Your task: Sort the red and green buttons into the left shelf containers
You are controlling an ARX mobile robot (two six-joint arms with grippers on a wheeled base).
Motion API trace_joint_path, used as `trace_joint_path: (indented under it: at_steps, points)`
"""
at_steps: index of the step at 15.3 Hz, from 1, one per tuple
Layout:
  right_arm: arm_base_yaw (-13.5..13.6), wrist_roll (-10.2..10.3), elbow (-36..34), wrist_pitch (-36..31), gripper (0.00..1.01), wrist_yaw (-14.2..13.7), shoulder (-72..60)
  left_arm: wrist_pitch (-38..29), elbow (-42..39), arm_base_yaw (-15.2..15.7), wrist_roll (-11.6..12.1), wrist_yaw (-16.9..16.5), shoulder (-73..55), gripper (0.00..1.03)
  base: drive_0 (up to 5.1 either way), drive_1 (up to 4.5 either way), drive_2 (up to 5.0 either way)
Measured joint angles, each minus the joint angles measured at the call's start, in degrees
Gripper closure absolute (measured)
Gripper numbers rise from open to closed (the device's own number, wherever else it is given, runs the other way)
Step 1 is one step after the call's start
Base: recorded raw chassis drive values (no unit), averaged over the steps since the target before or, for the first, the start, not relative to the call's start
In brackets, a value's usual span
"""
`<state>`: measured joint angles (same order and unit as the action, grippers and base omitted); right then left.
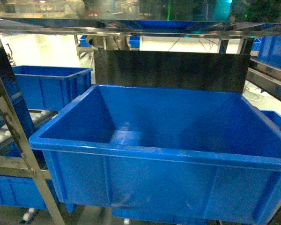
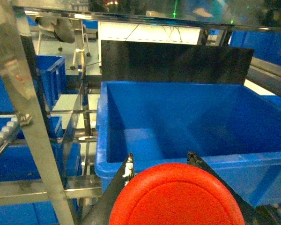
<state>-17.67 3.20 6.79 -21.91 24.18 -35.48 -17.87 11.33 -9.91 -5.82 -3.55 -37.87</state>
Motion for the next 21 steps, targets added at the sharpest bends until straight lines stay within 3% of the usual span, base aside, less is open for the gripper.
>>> trace_joint_path:
  at_steps: [10, 14, 21]
  points:
    - [0.0, 0.0, 0.0, -0.4, 0.75, 0.1, 0.0, 0.1, 0.0, 0.2, 0.0, 0.3, 0.0, 0.75, -3.2, 4.98, -1.5]
    - [0.0, 0.0, 0.0, -0.4, 0.75, 0.0, 0.0, 0.3, 0.0, 0.2, 0.0, 0.2, 0.0, 0.75, 4.8, -2.56, -2.6]
    - [0.0, 0.0, 0.0, -0.2, 0.75, -0.1, 0.0, 0.2, 0.0, 0.0, 0.0, 0.1, 0.0, 0.75, 0.0, 0.00, 0.0]
